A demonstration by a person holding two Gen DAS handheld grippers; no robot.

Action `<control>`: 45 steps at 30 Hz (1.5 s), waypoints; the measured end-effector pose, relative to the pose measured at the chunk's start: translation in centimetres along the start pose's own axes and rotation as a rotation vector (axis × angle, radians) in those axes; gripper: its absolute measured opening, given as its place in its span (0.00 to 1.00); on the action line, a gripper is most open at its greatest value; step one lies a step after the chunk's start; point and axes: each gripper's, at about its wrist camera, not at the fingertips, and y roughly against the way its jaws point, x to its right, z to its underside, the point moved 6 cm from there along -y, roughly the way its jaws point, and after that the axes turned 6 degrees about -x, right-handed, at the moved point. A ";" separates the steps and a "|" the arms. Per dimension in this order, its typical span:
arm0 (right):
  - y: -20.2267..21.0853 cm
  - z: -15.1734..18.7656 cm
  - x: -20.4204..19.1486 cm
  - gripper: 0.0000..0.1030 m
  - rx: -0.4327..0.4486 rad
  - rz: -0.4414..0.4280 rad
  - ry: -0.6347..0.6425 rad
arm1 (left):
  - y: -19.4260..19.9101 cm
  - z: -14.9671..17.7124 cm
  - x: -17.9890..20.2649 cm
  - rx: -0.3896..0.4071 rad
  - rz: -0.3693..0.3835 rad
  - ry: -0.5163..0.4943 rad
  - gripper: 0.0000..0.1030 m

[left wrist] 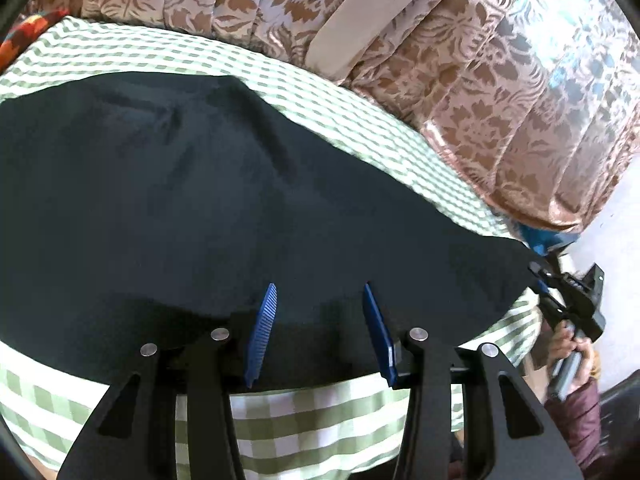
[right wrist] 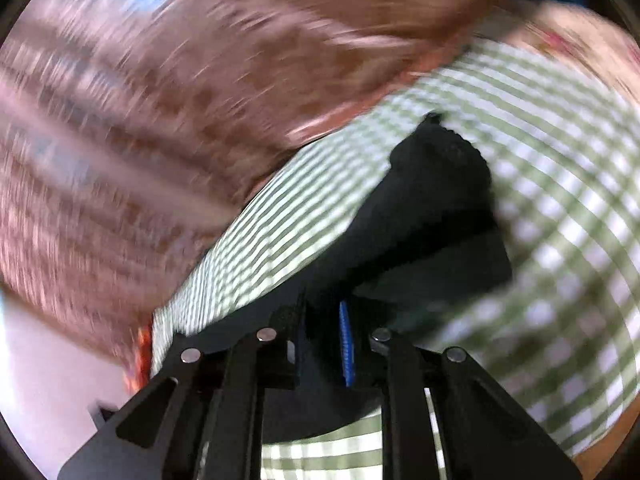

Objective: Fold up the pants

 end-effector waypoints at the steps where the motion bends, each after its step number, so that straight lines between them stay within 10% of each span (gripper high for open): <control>1: -0.7 0.5 -2.3 0.13 -0.026 0.001 0.076 | 0.2 -0.1 0.2 0.006 0.009 0.000 0.43; 9: -8.0 7.4 -15.3 0.13 -0.228 -0.026 0.483 | 1.1 -1.0 0.4 0.034 0.143 0.045 0.43; 16: -15.9 15.4 -18.9 0.13 -0.420 0.054 0.702 | 1.2 -1.4 -0.6 0.032 0.260 0.128 0.43; 27: -15.5 21.1 -19.2 0.34 -0.344 0.152 1.097 | -1.1 -3.0 -1.5 -0.055 0.514 0.347 0.76; 30: -14.1 21.9 -19.8 0.53 -0.387 0.019 1.066 | -1.5 -3.5 -1.2 -0.067 0.508 0.361 0.77; 39: -7.7 15.3 -14.1 0.53 -0.311 -0.007 0.723 | -4.3 -4.7 0.6 -0.165 0.319 0.240 0.77; 41: -6.2 13.8 -11.3 0.53 -0.286 0.043 0.643 | -5.0 -5.0 1.4 -0.187 0.300 0.201 0.63; 43: -4.8 13.3 -8.7 0.53 -0.273 0.097 0.585 | -5.6 -5.1 1.9 -0.198 0.220 0.147 0.19; 45: -4.4 13.1 -6.3 0.53 -0.273 0.156 0.539 | -5.3 -5.5 2.8 -0.172 0.190 0.090 0.12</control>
